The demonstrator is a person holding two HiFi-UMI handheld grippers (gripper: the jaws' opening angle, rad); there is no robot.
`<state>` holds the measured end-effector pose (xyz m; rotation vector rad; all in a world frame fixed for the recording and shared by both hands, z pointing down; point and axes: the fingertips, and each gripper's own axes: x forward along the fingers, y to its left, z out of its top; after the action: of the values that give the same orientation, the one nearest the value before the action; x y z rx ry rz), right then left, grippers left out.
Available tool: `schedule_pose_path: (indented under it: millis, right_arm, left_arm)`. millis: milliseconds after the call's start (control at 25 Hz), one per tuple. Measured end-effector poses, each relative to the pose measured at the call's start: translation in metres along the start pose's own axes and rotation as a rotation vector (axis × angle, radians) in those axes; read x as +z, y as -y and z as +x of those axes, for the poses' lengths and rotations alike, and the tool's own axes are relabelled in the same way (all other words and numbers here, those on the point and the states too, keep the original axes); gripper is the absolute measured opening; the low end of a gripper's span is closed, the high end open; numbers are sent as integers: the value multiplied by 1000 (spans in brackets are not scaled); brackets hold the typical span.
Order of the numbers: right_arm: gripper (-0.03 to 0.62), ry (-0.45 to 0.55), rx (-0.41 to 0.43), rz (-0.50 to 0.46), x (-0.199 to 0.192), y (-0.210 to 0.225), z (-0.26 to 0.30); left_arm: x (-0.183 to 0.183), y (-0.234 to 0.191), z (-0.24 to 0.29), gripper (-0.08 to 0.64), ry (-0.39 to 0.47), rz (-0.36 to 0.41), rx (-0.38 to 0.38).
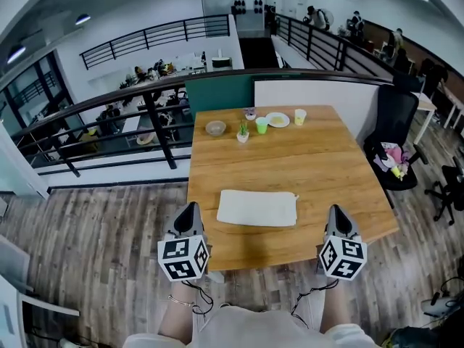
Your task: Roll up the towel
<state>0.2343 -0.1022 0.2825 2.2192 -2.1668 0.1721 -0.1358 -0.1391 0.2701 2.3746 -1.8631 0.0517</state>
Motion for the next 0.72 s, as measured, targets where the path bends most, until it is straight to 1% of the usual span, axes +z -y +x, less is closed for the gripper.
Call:
schedule_pose_path:
  millis: [200,320,440,720]
  right_arm:
    - [0,5,-16,-25,0,2,-16]
    - [-2,-11,-14,-32,-3,0,-21]
    - [-2,-21,-21,-16,-4,2,-24]
    - [-2,-18,-23,-10,1,-3,-28]
  left_arm:
    - [0,6,-13,3,16,39,-7]
    - [-2,4,-16,3,10,28,-10]
    - [1,-2,-19,3,14,5,-3]
    - [2,-8,-20,3,15,1,7]
